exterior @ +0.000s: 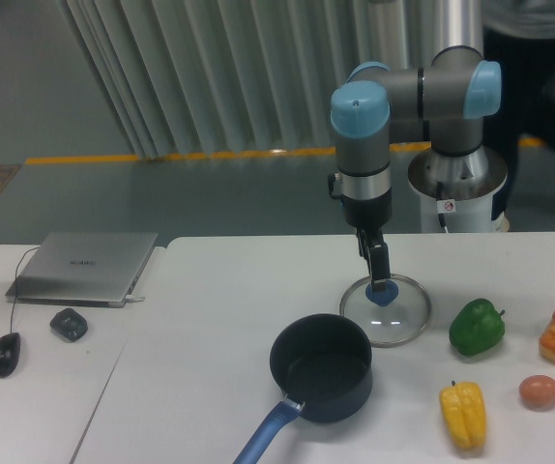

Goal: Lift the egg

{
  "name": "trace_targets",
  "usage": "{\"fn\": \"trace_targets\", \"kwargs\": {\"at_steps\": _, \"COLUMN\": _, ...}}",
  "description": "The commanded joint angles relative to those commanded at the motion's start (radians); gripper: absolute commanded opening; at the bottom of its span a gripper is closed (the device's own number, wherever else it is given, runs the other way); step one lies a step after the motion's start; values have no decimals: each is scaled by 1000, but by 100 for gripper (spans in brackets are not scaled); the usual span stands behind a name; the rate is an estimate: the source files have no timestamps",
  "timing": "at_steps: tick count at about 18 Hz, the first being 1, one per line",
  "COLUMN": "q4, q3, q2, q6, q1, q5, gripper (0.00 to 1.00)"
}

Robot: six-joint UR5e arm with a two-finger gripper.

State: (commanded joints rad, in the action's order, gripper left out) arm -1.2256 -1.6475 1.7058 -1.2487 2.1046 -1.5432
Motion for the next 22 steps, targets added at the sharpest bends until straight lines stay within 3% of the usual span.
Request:
{"fn": "trace_targets", "kwargs": {"at_steps": 18, "q4": 26, "q3": -51, "q2": -15, "q6": 14, "q1": 35, "q5": 41, "gripper": 100}}
{"fn": "trace_targets", "kwargs": {"at_steps": 22, "q4": 51, "q3": -32, "q2": -11, "q6": 73, "q1": 115, "q5": 31, "gripper": 100}}
